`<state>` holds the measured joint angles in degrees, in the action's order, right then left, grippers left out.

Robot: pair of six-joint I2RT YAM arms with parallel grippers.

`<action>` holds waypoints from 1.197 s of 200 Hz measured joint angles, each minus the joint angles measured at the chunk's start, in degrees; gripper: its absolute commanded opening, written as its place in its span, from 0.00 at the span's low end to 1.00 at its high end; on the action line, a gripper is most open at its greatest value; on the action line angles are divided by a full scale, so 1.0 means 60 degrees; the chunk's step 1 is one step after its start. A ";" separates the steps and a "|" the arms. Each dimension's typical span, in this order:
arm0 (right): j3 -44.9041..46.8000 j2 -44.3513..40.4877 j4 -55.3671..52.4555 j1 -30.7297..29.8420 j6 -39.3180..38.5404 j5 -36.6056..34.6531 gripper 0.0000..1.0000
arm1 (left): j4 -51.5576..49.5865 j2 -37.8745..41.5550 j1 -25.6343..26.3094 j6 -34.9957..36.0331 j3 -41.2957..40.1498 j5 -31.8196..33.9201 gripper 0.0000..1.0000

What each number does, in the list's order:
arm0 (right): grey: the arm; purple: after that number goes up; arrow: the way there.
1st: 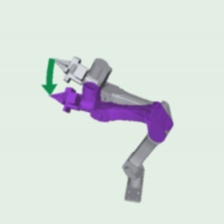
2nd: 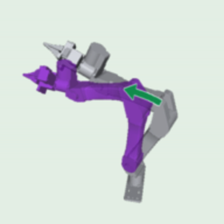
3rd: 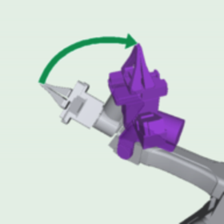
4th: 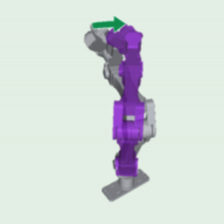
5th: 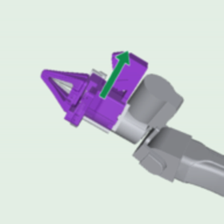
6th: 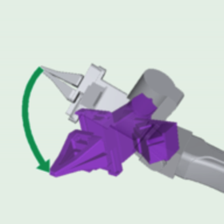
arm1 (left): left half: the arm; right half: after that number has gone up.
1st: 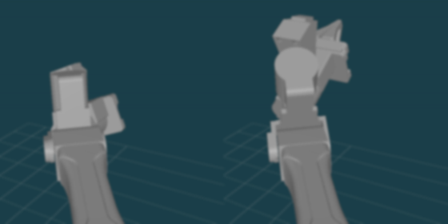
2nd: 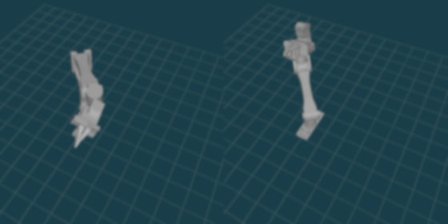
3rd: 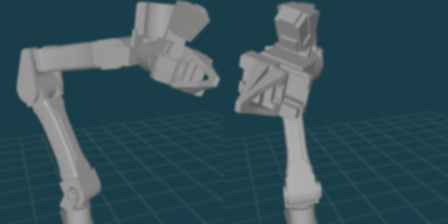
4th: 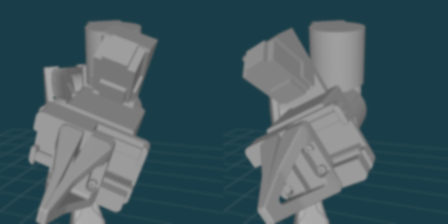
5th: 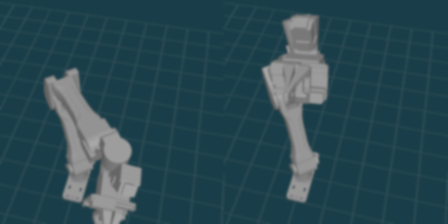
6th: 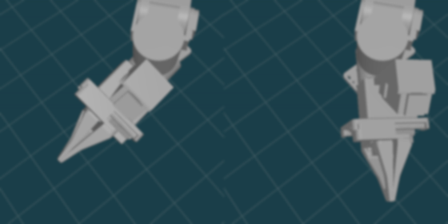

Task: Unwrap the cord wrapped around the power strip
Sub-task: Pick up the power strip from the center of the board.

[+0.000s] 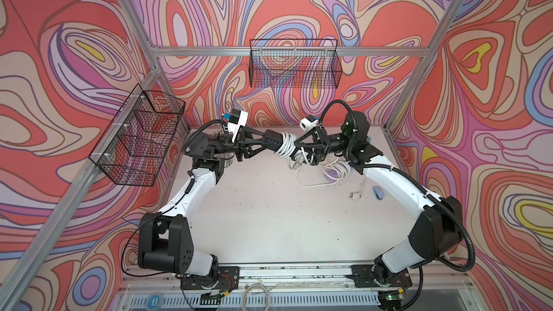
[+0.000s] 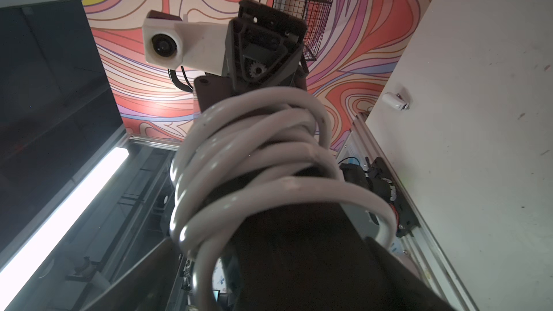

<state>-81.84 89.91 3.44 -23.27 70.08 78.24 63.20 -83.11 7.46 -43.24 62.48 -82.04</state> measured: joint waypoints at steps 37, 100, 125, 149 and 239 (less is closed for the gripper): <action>-0.1344 0.0025 -0.4237 0.0113 -0.3435 -0.0765 0.98 | -0.0251 0.0335 0.0000 0.0565 -0.0262 0.0397 0.00; -0.2583 0.0219 -0.8462 0.0328 -0.6805 -0.2769 0.98 | -0.2106 0.1042 -0.0055 0.2590 -0.0878 0.1504 0.00; -0.3162 0.0415 -0.9402 0.0328 -0.7603 -0.3883 0.98 | -0.2688 0.1268 -0.0055 0.3268 -0.1071 0.2098 0.00; -0.3617 0.0412 -0.9788 0.0368 -0.8131 -0.4987 0.98 | -0.3002 0.1472 -0.0055 0.3770 -0.1330 0.2776 0.00; -0.0765 -0.0401 -0.6408 0.0492 -0.6247 -0.6196 0.98 | -0.2204 0.1738 -0.0055 0.3778 -0.2091 0.4681 0.00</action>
<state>-86.43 87.50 -35.00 -20.32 32.60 41.06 49.98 -72.69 7.14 -20.58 49.93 -53.95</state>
